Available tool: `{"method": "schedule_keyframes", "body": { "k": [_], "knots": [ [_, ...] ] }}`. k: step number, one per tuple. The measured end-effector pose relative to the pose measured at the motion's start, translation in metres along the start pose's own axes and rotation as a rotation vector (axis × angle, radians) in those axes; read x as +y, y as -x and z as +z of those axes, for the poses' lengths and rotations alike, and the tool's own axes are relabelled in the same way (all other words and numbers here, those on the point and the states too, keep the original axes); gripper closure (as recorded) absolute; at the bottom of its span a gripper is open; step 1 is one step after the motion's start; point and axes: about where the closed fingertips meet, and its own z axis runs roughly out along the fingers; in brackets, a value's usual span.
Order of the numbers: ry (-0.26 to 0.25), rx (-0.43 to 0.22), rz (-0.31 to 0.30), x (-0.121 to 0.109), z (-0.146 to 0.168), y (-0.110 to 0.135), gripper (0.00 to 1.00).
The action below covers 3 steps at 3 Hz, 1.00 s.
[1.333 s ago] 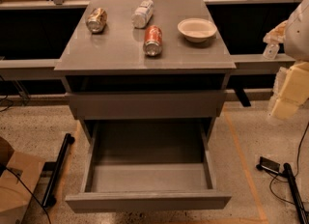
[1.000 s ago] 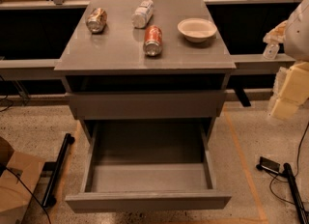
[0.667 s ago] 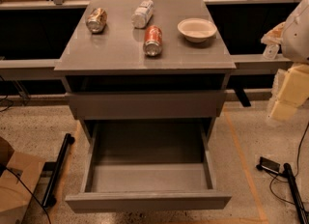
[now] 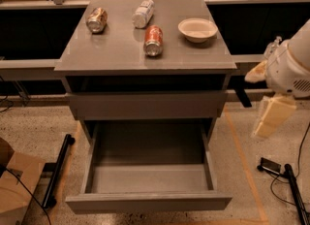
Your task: Close middle drawer
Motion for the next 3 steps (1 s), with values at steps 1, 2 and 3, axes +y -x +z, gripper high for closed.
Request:
{"method": "schedule_keyframes", "body": {
  "k": [1, 2, 3],
  "knots": [
    [0.056, -0.015, 0.007, 0.001, 0.055, -0.024, 0.42],
    [0.122, -0.026, 0.097, 0.001, 0.118, -0.057, 0.73],
    [0.117, -0.024, 0.091, 0.001, 0.114, -0.055, 0.95]
  ]
}}
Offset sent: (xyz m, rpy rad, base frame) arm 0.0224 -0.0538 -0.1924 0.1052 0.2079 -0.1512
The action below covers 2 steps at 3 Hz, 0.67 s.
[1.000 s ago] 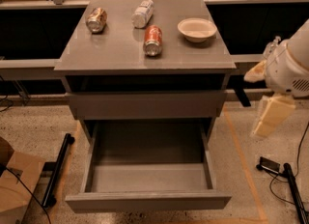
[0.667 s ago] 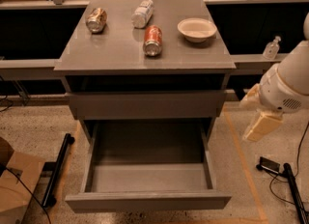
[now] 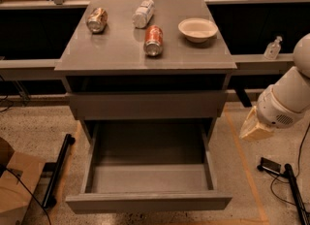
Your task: Close middle drawer
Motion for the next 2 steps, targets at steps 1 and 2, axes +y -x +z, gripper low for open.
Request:
{"method": "schedule_keyframes", "body": {
  "k": [1, 2],
  "knots": [
    [0.1, 0.008, 0.048, 0.014, 0.044, -0.019, 1.0],
    [0.23, -0.028, 0.114, 0.043, 0.112, -0.037, 1.0]
  ]
}}
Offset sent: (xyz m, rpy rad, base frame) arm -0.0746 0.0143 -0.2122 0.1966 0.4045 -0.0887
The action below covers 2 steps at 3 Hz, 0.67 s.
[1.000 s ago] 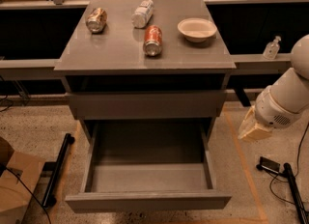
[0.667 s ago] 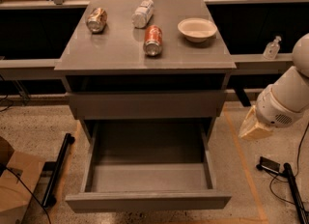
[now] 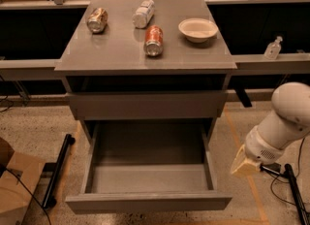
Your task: Close middle drawer
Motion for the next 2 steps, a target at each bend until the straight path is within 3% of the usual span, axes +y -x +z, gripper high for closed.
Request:
{"method": "schedule_keyframes", "body": {
  "k": [1, 2],
  "knots": [
    [0.095, -0.013, 0.014, 0.007, 0.07, -0.012, 1.0],
    [0.152, -0.042, 0.077, 0.003, 0.13, -0.018, 1.0]
  ]
}}
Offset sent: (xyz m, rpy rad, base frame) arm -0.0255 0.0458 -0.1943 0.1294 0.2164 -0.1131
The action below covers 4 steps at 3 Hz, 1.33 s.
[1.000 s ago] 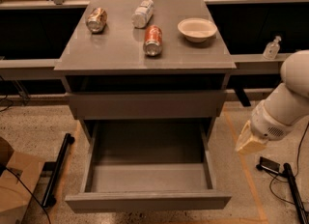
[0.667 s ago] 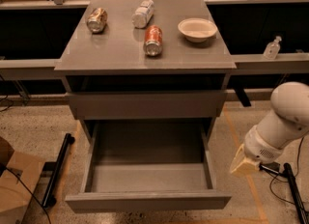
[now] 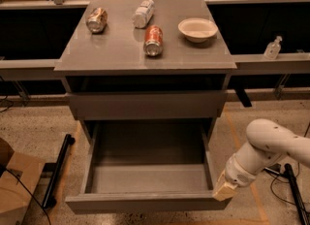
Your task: Close middle drawer
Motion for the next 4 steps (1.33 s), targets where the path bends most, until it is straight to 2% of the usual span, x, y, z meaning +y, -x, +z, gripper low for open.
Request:
{"method": "schedule_keyframes", "body": {
  "k": [1, 2, 3, 4],
  "knots": [
    [0.017, 0.0, 0.011, -0.002, 0.012, -0.003, 1.0],
    [0.06, 0.023, 0.048, -0.006, 0.035, -0.009, 1.0],
    [0.111, 0.042, 0.102, -0.009, 0.067, -0.021, 1.0],
    [0.154, 0.052, 0.124, -0.011, 0.101, -0.027, 1.0]
  ]
}}
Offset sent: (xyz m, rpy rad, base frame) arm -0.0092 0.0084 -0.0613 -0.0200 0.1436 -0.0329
